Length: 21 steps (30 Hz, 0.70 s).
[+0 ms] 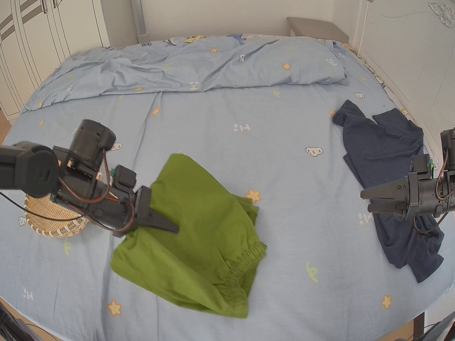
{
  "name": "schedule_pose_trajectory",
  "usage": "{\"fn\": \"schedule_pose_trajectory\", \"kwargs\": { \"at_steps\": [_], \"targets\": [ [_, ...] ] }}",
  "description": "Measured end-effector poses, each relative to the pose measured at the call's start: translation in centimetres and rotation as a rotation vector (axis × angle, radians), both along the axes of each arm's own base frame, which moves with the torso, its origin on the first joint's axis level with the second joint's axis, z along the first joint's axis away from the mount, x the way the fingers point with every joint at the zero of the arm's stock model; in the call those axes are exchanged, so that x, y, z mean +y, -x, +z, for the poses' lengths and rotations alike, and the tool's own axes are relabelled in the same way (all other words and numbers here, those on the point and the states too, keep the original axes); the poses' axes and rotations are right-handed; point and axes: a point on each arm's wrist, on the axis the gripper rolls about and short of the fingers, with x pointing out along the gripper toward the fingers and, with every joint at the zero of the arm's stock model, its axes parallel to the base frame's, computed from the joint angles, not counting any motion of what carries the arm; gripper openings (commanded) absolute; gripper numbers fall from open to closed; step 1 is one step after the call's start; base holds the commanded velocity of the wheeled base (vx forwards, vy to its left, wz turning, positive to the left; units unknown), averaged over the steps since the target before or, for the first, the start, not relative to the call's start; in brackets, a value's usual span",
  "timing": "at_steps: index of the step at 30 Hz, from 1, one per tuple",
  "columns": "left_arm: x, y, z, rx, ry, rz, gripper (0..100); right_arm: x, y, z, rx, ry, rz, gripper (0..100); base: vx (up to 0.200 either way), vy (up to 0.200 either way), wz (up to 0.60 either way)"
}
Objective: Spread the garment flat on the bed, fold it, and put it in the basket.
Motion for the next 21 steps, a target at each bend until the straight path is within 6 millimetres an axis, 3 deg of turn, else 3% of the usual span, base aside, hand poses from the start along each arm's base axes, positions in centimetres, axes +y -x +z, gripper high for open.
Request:
{"fn": "schedule_pose_trajectory", "kwargs": {
  "at_steps": [7,21],
  "targets": [
    [1.2,0.2,2.9,-0.089,0.017,0.029,0,0.0,0.1,0.5,-0.01,-0.001,0.002,100,0.0,0.2,0.0],
    [1.1,1.1,3.8,-0.107,0.019,0.02,0,0.1,0.1,0.6,-0.012,-0.003,0.002,100,0.0,0.2,0.0]
  ]
}}
